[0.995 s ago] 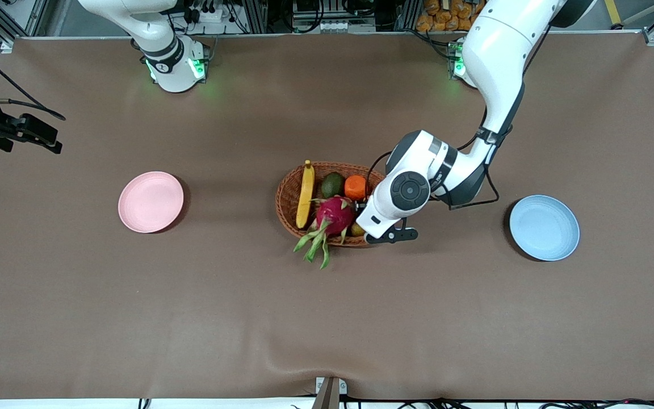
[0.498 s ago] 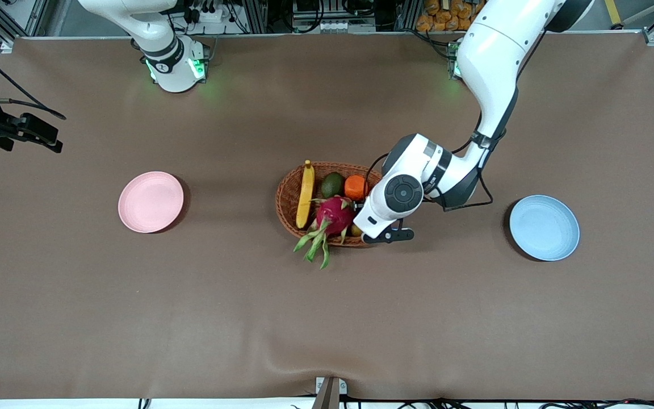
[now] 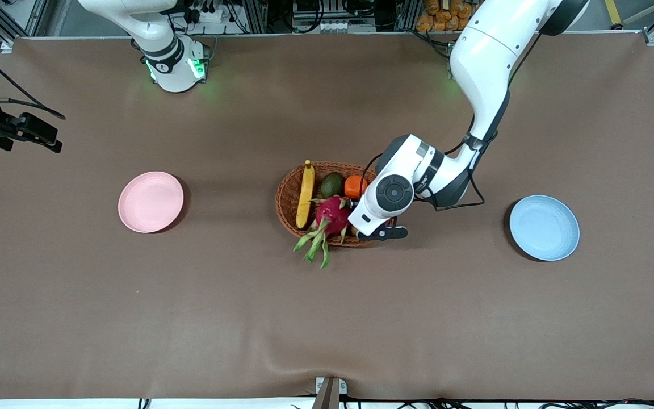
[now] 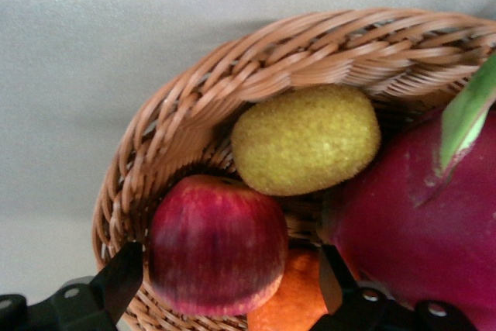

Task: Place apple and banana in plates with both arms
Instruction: 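Lower the left gripper and close it on the red apple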

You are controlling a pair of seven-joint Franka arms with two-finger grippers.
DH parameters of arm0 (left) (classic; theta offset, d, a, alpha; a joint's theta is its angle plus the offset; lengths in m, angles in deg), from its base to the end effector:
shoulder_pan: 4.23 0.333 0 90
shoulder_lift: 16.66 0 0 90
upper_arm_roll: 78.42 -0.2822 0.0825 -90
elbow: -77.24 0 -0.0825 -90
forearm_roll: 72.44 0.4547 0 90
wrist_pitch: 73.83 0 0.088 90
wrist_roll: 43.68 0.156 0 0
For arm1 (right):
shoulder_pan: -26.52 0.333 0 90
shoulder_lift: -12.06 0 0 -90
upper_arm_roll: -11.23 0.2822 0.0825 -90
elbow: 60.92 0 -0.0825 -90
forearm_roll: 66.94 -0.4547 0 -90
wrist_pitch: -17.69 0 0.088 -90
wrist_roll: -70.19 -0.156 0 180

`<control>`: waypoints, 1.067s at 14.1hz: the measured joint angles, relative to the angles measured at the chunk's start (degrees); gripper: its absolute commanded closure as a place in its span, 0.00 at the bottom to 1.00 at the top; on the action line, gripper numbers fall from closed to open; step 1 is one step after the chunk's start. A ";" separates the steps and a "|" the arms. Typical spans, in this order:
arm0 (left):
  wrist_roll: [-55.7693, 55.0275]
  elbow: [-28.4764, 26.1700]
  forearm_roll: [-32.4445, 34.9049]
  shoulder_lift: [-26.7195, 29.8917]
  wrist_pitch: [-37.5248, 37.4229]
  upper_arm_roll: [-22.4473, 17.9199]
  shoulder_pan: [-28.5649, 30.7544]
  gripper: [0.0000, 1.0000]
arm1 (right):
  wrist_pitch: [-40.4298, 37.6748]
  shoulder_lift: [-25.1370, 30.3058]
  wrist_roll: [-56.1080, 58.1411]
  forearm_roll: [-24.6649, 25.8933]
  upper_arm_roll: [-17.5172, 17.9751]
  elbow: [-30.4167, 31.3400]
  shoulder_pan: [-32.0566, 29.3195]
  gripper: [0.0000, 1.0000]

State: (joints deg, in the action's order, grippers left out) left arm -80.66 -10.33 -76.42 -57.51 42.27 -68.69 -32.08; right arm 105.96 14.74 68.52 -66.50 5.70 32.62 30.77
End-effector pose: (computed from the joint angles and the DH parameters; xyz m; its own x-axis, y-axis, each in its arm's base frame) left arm 0.5607 -0.4350 0.1108 0.9624 0.0531 -0.2662 0.0566 -0.9984 0.0056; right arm 0.6058 -0.0156 0.5345 0.9977 -0.0514 -0.0453 -0.0512 -0.9987 0.0045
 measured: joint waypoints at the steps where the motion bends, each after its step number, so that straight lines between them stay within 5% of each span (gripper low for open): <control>1: 0.00 -0.03 0.13 -0.01 0.00 -0.05 0.00 0.04 | 0.00 0.00 0.00 0.00 0.03 -0.04 0.01 0.00; 5: 0.00 -0.42 0.21 -0.19 0.00 -0.06 -0.01 0.19 | 0.00 0.00 0.00 0.00 0.08 -0.07 0.02 0.00; 9: 0.00 -0.65 0.26 -0.22 -0.02 -0.08 0.00 0.62 | 0.00 0.00 0.00 0.00 0.18 -0.11 0.04 0.00; 15: 0.00 2.26 0.26 3.04 -5.75 -0.28 1.95 0.65 | 0.00 0.00 0.00 0.00 0.12 -0.18 -0.02 0.00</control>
State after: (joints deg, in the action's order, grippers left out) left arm -80.66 -8.07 -76.16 -54.47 36.52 -68.97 -30.13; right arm 105.96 14.74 68.52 -66.50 5.82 32.43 30.75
